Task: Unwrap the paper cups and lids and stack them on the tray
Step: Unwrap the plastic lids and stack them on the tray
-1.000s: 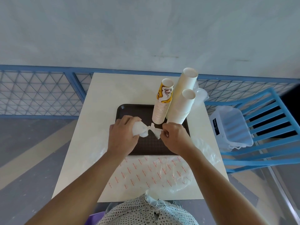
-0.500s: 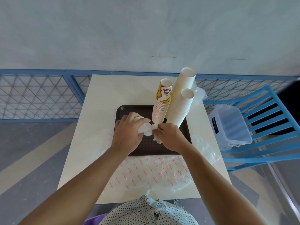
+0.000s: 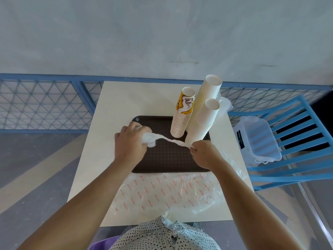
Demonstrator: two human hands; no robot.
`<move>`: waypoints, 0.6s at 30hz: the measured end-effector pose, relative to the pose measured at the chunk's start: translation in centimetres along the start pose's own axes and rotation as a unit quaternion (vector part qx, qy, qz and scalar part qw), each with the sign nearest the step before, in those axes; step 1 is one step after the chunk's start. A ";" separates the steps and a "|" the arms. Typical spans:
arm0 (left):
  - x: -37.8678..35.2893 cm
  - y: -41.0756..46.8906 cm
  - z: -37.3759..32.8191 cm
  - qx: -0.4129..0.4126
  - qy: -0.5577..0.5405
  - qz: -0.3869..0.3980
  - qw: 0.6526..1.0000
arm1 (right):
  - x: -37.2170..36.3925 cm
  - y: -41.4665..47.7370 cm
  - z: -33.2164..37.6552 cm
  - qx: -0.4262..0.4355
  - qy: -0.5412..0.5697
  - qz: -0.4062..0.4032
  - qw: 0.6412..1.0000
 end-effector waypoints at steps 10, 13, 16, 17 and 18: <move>-2.2 -0.9 0.2 0.003 -0.071 0.104 0.992 | 3.3 -1.9 3.5 -0.001 0.229 0.149 0.962; -2.5 -1.0 0.1 0.034 -0.120 0.104 0.987 | 6.6 -2.7 5.6 0.085 0.564 0.121 0.812; -2.3 -0.2 -0.5 0.012 -0.147 0.088 0.985 | 7.2 -1.8 5.6 0.103 0.702 0.074 0.701; -2.2 0.1 -0.4 0.034 -0.179 0.093 0.979 | 6.4 -1.4 5.5 0.069 0.664 0.052 0.743; -2.0 0.3 -0.5 0.064 -0.228 0.108 0.965 | 5.2 -1.0 5.4 0.028 0.595 0.046 0.802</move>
Point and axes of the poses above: each hand's wrist, its own y-axis towards the middle knuckle, its own x-axis out of the back of the hand, z = x × y, the point moved 2 cm from there along y, towards the middle knuckle, and after that the axes turned 8 degrees about -x, right-handed, at the moved point
